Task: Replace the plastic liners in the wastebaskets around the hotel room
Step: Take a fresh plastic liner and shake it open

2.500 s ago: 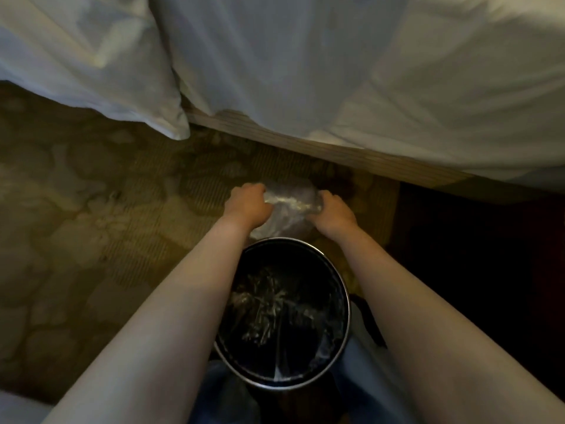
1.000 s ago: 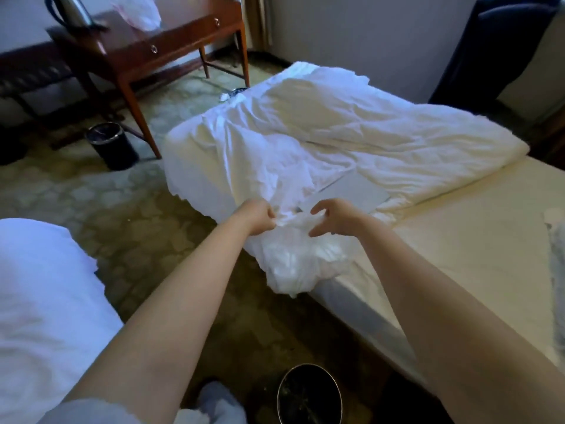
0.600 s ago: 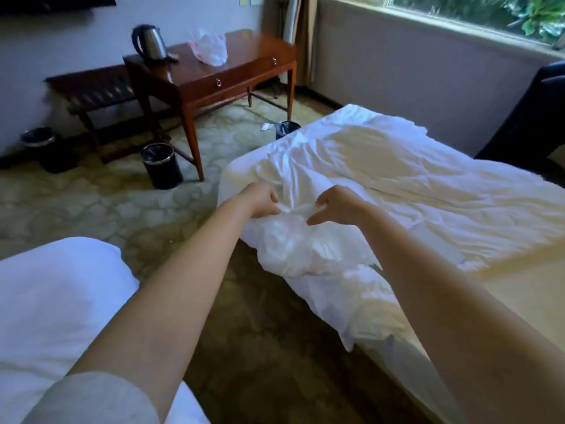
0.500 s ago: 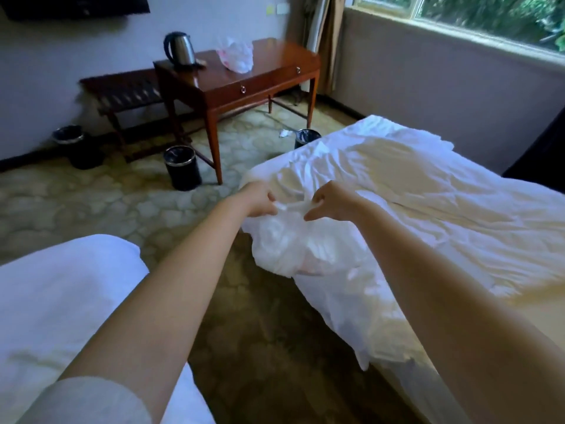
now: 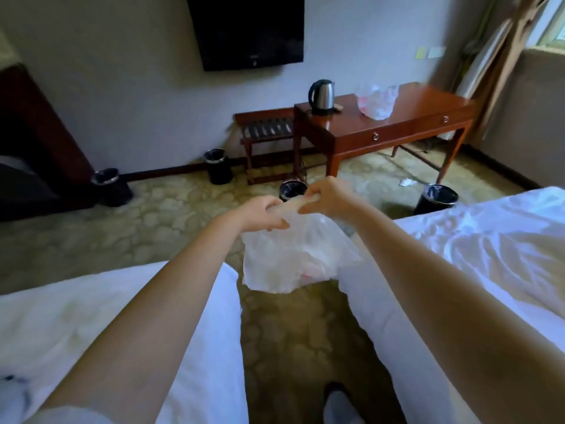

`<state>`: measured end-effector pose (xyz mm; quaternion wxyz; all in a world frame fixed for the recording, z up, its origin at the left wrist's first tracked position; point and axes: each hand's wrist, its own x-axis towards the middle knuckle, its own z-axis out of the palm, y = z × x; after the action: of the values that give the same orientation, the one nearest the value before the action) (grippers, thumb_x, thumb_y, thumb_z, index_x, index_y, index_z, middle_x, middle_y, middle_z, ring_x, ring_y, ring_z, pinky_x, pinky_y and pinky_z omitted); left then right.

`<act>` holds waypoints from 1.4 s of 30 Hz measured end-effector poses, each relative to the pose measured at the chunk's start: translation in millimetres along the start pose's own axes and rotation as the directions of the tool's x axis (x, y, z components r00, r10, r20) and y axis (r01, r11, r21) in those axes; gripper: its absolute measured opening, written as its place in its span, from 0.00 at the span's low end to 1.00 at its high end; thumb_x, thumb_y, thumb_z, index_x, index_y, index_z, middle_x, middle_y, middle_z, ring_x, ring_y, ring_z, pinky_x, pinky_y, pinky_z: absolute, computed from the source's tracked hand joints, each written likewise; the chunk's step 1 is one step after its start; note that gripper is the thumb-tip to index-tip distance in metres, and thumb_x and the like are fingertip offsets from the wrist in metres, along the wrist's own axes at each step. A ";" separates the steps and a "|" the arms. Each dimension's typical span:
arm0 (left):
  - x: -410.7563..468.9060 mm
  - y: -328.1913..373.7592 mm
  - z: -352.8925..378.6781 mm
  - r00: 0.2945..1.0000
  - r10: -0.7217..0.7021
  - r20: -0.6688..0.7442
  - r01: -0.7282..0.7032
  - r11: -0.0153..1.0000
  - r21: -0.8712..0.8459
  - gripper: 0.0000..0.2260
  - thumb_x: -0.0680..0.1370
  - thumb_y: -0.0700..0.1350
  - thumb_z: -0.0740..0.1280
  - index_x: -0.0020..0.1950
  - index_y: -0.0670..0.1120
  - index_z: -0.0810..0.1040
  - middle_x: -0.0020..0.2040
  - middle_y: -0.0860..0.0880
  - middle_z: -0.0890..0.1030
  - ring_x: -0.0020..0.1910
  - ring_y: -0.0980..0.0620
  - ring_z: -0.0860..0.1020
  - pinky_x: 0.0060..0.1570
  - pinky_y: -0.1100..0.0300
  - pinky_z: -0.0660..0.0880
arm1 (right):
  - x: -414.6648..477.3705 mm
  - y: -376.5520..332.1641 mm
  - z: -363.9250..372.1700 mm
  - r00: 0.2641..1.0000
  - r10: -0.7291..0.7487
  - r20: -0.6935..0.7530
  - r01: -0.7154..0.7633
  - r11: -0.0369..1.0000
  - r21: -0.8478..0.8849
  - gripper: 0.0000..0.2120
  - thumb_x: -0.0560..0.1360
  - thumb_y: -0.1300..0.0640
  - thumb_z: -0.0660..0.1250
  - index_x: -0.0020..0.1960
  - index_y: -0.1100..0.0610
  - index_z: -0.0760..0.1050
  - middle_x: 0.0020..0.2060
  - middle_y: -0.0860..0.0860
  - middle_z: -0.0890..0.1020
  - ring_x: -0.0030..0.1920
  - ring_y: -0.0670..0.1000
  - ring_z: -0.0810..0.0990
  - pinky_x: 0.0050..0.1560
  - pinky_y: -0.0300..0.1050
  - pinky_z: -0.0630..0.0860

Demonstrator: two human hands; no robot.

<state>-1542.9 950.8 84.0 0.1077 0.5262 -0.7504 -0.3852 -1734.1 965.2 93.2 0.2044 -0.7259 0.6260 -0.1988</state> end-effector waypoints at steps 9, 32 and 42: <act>162.8 -34.5 -104.5 0.935 -0.157 -0.318 0.159 0.987 -0.020 0.20 0.69 0.46 0.77 0.58 0.44 0.77 0.51 0.48 0.78 0.46 0.52 0.76 0.42 0.61 0.71 | 233.2 6.3 -13.0 0.967 -0.250 0.044 0.241 0.959 0.150 0.13 0.70 0.52 0.76 0.50 0.58 0.83 0.41 0.47 0.79 0.45 0.47 0.76 0.45 0.38 0.68; 515.7 -319.8 -514.6 0.800 -0.141 -0.583 0.225 0.971 0.074 0.06 0.72 0.44 0.72 0.44 0.42 0.80 0.40 0.47 0.77 0.41 0.51 0.73 0.37 0.61 0.64 | 839.8 -147.2 101.6 0.910 -0.387 0.150 0.390 0.921 0.009 0.14 0.71 0.50 0.75 0.52 0.56 0.81 0.44 0.48 0.79 0.47 0.48 0.75 0.50 0.42 0.71; 523.5 -524.7 -687.5 0.547 -0.379 -0.747 0.444 0.887 -0.126 0.10 0.71 0.39 0.71 0.32 0.47 0.74 0.29 0.55 0.72 0.33 0.55 0.71 0.34 0.63 0.65 | 1075.7 -324.9 275.2 0.693 -0.605 0.391 0.598 0.786 0.156 0.11 0.72 0.51 0.74 0.51 0.54 0.81 0.43 0.50 0.78 0.45 0.51 0.76 0.41 0.42 0.69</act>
<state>-1003.7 96.0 61.0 0.2951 0.8019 -0.5064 -0.1163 -1167.7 -43.4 75.2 0.2638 -0.9137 0.2928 -0.0986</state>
